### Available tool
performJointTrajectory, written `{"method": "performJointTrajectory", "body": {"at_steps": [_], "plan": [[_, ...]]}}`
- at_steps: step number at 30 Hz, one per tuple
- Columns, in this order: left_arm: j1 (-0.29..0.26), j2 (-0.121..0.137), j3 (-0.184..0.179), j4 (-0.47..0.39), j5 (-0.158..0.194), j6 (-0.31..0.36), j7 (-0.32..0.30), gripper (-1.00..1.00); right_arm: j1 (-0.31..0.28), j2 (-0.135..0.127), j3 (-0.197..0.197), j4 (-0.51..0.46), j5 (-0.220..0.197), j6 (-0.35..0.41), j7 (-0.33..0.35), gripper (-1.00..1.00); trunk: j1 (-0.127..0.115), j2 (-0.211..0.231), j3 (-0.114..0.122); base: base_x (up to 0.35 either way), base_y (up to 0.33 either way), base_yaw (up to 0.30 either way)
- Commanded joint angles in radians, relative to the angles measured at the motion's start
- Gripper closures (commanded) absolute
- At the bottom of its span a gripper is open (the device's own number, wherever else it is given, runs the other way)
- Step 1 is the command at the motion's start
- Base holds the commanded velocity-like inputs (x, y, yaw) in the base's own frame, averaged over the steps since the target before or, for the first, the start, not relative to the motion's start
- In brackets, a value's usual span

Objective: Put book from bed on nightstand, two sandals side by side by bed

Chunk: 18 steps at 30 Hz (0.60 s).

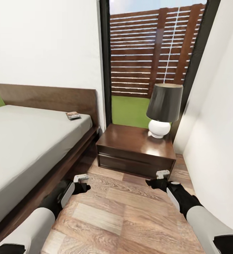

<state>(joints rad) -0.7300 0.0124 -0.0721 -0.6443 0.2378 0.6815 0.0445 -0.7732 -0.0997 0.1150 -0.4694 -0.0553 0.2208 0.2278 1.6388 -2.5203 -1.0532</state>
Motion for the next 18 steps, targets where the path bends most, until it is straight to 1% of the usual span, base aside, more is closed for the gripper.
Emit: {"method": "performJointTrajectory", "body": {"at_steps": [1,13,15,18], "plan": [[0.0,0.0,0.0,0.0,0.0,0.0,0.0,-1.0,0.0,0.0,0.0,0.0,0.0,0.0,0.0,-1.0,0.0,0.0,0.004,0.316,0.0,0.0],[0.0,0.0,0.0,0.0,0.0,0.0,0.0,-1.0,0.0,0.0,0.0,0.0,0.001,0.0,-0.001,-1.0,-0.006,0.003,0.05,0.316,0.0,0.0],[0.0,0.0,0.0,0.0,0.0,0.0,0.0,-1.0,0.0,0.0,0.0,0.0,0.001,0.0,-0.001,-1.0,-0.007,0.004,0.058,0.201,0.0,0.049],[0.0,0.0,0.0,0.0,0.0,0.0,0.0,-1.0,0.0,0.0,0.0,0.0,0.002,0.0,-0.002,-1.0,-0.008,0.004,0.07,0.102,0.0,0.144]]}}
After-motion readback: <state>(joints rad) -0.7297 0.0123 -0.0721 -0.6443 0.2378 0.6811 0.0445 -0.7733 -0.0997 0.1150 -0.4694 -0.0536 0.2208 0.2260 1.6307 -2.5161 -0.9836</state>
